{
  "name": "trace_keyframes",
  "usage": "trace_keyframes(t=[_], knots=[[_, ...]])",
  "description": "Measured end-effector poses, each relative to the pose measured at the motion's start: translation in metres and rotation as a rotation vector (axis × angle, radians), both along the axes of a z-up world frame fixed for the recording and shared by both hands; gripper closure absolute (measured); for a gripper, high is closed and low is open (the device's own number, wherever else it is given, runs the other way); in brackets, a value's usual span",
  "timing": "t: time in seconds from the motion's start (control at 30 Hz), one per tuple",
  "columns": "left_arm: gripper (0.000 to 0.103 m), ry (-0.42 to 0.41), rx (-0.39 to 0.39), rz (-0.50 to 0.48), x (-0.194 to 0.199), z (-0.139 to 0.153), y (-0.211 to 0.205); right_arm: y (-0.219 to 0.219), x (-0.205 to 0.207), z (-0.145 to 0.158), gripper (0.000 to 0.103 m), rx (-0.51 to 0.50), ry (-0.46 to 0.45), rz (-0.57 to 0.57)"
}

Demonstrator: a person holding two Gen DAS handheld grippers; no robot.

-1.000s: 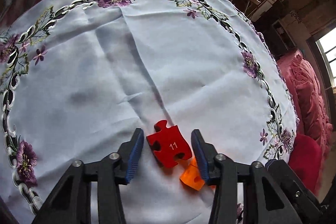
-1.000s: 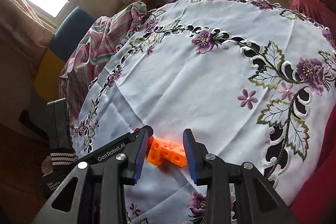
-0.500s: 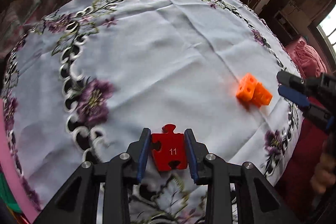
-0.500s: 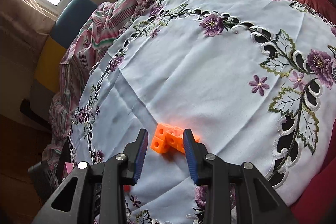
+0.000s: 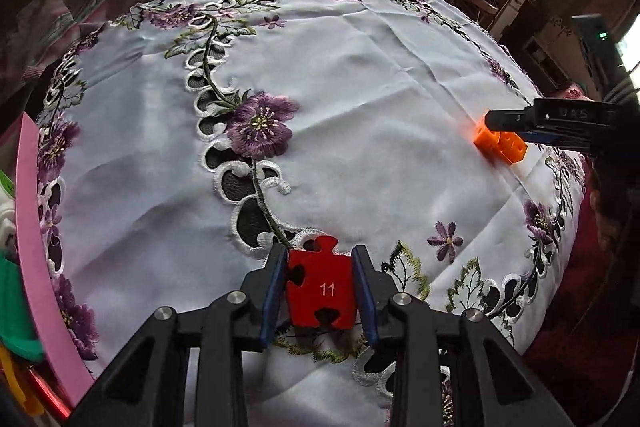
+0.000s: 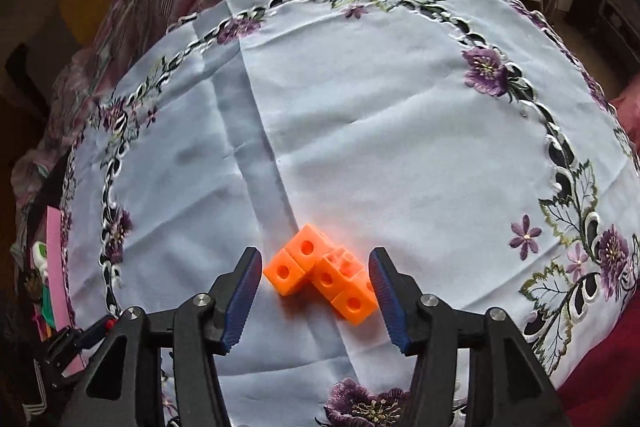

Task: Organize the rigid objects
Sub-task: 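Grasp the red puzzle piece with the left gripper while the right gripper approaches the orange cubes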

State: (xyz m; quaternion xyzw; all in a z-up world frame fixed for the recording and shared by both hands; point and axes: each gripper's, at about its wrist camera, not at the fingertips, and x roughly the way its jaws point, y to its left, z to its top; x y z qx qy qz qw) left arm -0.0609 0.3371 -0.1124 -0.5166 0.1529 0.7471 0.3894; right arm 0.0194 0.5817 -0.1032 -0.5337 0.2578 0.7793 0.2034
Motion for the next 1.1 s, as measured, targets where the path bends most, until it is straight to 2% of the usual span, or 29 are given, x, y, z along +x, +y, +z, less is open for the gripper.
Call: trace_keyframes(t=[0.07,0.1,0.13,0.17,0.23,0.27,0.3,0.4,0.5,0.57,0.7,0.8,0.93,1.1], knots=[[0.07,0.008,0.003,-0.003,0.001,-0.001,0.0,-0.005,0.0,-0.001,0.047,0.007,0.007,-0.004],[0.07,0.002,0.01,-0.002,0.0,-0.001,-0.001,-0.008,0.001,0.002,0.052,0.008,-0.002,-0.025],[0.07,-0.004,0.015,-0.004,-0.001,0.0,-0.002,-0.014,0.0,0.006,0.064,0.022,0.005,-0.009],[0.07,-0.012,0.021,-0.005,-0.002,-0.001,-0.004,-0.024,-0.002,0.009,0.064,0.044,0.013,0.04],[0.07,-0.031,0.034,-0.002,-0.004,0.0,-0.007,-0.044,-0.01,0.009,0.066,0.119,-0.029,0.109],[0.07,-0.033,0.038,-0.001,-0.004,0.001,-0.01,-0.054,-0.014,0.01,0.072,0.142,-0.042,0.135],[0.071,-0.036,0.041,0.001,-0.004,0.002,-0.013,-0.061,-0.017,0.011,0.084,0.118,-0.03,0.157],[0.071,-0.037,0.054,0.012,-0.002,0.006,-0.026,-0.086,-0.026,0.013,0.084,0.053,0.02,0.23],[0.071,-0.076,0.063,0.053,-0.006,0.007,-0.041,-0.1,-0.032,0.007,0.084,-0.022,0.06,0.257],[0.07,-0.071,0.052,0.073,-0.008,0.005,-0.047,-0.101,-0.032,0.004,0.084,-0.028,0.073,0.249],[0.07,-0.075,0.068,0.103,-0.009,-0.001,-0.053,-0.087,-0.029,-0.001,0.078,-0.072,0.076,0.185],[0.069,-0.057,0.068,0.109,-0.006,-0.002,-0.05,-0.083,-0.026,-0.003,0.067,-0.101,0.081,0.167],[0.067,-0.053,0.075,0.112,-0.005,-0.003,-0.051,-0.088,-0.029,0.002,0.056,-0.06,0.109,0.185],[0.067,-0.042,0.09,0.121,-0.004,-0.004,-0.053,-0.096,-0.036,0.001,0.054,0.013,0.087,0.21]])
